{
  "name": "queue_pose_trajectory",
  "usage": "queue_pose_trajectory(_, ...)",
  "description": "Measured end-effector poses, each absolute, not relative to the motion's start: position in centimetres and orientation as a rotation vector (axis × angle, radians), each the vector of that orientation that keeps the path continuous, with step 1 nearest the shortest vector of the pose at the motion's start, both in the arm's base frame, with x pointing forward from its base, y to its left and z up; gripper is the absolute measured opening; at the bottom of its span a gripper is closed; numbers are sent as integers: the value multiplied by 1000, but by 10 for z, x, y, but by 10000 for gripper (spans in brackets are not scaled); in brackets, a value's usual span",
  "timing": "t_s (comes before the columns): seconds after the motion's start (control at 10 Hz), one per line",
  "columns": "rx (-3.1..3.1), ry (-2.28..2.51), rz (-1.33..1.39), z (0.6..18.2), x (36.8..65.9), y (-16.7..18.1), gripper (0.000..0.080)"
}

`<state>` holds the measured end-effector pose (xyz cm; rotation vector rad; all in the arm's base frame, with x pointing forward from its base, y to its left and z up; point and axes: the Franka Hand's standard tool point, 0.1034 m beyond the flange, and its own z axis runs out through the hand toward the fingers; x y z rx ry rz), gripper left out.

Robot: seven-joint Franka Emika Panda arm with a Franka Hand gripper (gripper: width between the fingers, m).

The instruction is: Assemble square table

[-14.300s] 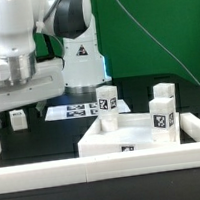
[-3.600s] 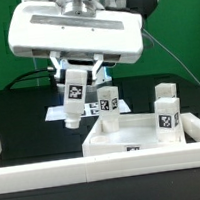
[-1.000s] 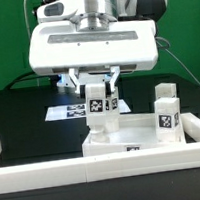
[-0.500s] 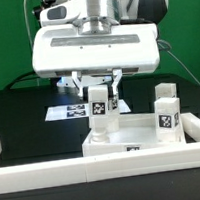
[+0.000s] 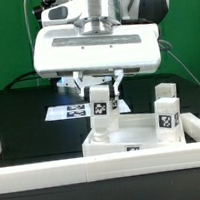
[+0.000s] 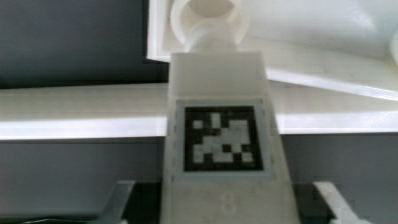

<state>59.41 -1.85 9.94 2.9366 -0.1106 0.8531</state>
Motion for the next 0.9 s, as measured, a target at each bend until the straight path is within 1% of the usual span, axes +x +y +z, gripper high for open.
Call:
queue_pose_trajectory(0.2, 2935, -112, 855, 99, 594, -20, 290)
queue_pose_trajectory(0.5, 2917, -116, 867, 97, 586, -24, 290)
queue_pose_trajectory(0.9, 2918, -111, 866, 96, 585, -22, 290)
